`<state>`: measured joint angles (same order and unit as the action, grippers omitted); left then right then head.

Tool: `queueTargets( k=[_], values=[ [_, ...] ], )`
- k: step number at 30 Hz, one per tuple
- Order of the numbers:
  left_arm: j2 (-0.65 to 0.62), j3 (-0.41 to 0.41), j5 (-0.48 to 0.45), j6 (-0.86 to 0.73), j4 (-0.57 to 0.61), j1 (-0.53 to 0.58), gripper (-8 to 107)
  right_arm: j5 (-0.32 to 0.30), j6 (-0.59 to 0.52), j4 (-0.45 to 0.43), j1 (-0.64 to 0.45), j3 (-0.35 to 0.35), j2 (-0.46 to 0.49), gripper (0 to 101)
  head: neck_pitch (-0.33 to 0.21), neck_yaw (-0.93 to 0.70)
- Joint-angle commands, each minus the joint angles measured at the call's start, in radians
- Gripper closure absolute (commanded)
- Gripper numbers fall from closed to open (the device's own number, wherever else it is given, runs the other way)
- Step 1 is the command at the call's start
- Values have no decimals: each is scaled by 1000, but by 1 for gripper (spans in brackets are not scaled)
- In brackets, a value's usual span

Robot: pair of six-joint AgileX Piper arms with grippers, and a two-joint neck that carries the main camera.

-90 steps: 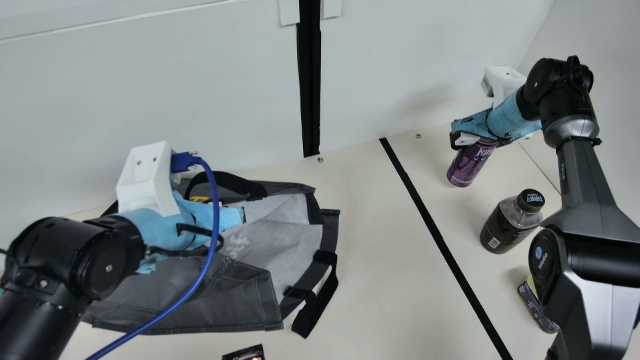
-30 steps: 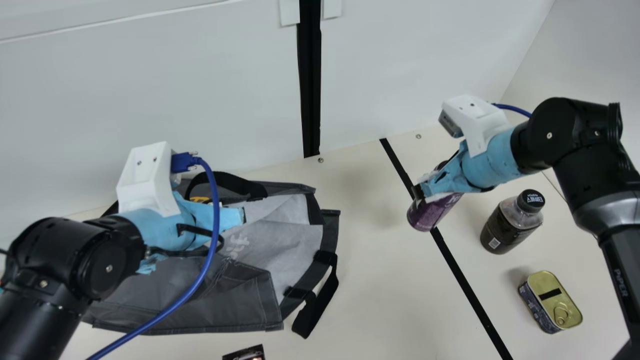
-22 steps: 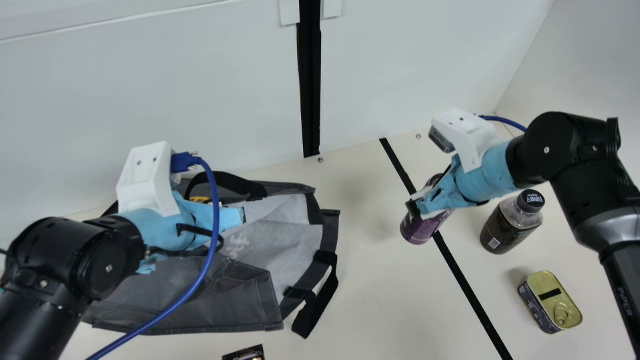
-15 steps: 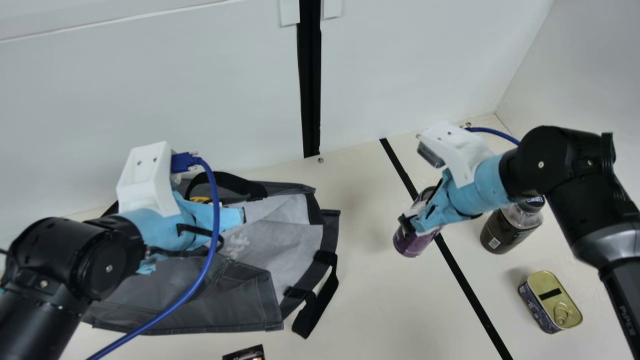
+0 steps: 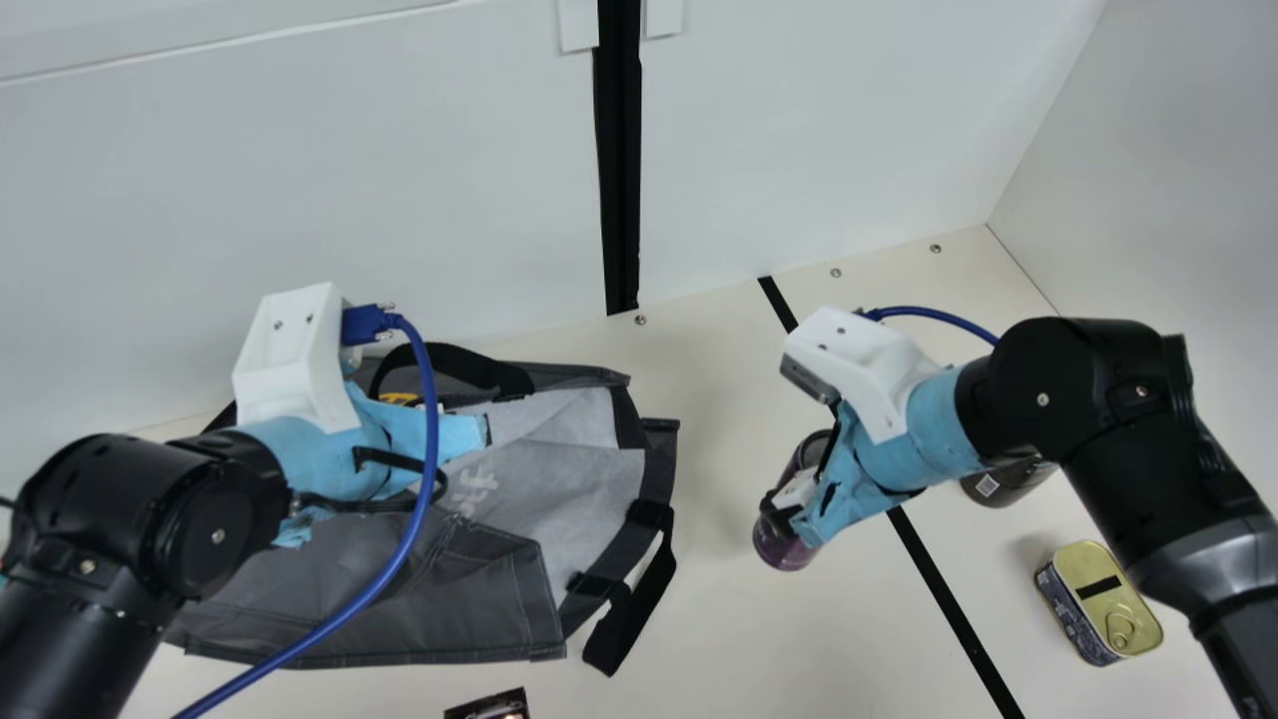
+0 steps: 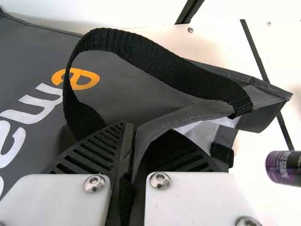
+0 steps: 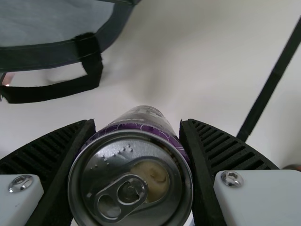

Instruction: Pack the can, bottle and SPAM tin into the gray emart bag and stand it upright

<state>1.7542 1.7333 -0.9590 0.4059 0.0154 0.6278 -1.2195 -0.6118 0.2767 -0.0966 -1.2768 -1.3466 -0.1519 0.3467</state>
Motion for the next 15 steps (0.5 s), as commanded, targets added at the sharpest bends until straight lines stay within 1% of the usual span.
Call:
queueTargets(
  k=[1,9,15],
  values=[
    [0,0,0,0,0,0,107,-1,3,5,17,8,5,101,-23,2],
    [0,0,0,0,0,0,107,-1,9,18,84,43,30,101,-23,2],
    [0,0,0,0,0,0,107,-1,16,40,112,52,41,101,-23,2]
  ],
)
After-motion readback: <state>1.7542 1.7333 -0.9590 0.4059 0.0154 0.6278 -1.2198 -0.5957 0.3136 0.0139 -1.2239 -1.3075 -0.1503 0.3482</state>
